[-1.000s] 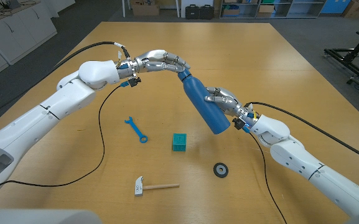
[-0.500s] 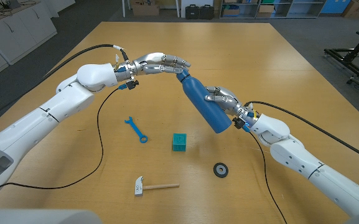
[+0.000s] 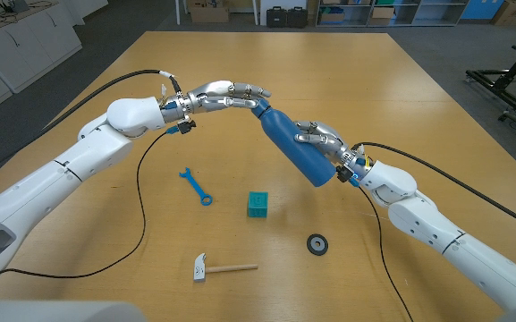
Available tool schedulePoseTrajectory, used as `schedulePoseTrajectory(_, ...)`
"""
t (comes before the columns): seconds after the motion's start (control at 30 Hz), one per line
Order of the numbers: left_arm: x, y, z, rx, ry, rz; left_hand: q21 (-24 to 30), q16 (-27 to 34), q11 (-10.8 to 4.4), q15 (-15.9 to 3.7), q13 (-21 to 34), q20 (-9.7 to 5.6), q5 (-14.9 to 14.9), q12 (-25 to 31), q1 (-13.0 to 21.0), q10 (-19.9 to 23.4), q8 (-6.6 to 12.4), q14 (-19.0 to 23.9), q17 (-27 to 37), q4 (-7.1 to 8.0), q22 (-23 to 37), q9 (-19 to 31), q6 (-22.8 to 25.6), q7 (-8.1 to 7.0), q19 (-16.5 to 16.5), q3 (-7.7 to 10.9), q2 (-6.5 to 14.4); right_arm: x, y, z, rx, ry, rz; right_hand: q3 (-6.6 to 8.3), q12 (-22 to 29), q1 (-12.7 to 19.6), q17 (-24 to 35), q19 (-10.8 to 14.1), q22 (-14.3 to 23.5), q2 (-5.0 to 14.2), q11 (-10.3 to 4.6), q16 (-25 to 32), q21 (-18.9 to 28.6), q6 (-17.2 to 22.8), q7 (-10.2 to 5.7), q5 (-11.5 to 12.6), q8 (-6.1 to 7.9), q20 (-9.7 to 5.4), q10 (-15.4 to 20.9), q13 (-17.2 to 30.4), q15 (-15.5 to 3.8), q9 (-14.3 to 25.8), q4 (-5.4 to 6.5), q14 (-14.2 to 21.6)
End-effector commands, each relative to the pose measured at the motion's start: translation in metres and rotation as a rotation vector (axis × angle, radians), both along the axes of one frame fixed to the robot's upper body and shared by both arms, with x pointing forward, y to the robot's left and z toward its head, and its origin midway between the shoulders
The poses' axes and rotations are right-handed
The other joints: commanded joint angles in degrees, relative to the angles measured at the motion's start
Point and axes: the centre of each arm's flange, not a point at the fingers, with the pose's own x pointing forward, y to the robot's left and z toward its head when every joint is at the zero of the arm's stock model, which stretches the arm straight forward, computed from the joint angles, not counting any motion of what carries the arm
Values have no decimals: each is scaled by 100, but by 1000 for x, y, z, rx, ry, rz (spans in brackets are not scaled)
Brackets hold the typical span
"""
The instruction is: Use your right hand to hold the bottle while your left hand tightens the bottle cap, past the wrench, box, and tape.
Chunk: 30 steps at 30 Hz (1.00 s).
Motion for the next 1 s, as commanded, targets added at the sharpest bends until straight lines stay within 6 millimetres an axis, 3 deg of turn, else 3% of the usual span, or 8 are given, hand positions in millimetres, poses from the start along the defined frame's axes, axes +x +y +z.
schedulePoseTrajectory(0.03, 3, 4, -7, -21, 1, 19, -1, 32, -17, -289, 13, -2, 6, 24, -38, -4, 20, -10, 13, -96, 19, 9, 20, 7, -23, 61, 15, 0, -1, 4, 4, -16, 2, 219, -16, 1560, 13, -17, 6, 1593, -1385, -9, 31, 1541, -1477, 39, 74, -815, 1411, 5, -1219, 40, 57, 840)
schedulePoseTrajectory(0.7, 13, 6, -16, -35, 15, 59, 33, 74, -90, -323, 20, -19, 19, 93, 4, 73, 86, 24, 7, -139, 19, 6, 152, -16, 3, 117, 82, -7, -7, 9, 22, -44, -6, 227, -33, 1560, 28, -24, -1, 1591, -1401, -24, 43, 1538, -1486, 39, 68, -815, 1404, 27, -1221, 41, 54, 844)
schedulePoseTrajectory(1.0, 17, 6, -15, -135, 30, 66, 69, 151, -81, -391, 33, -27, 15, 227, -118, 364, 169, 167, 22, -87, 20, 10, 339, 17, 75, 127, 174, -11, -10, 6, 29, -43, -17, 227, -41, 1554, 32, -24, -3, 1588, -1402, -30, 48, 1539, -1485, 39, 67, -815, 1414, 21, -1216, 41, 57, 843)
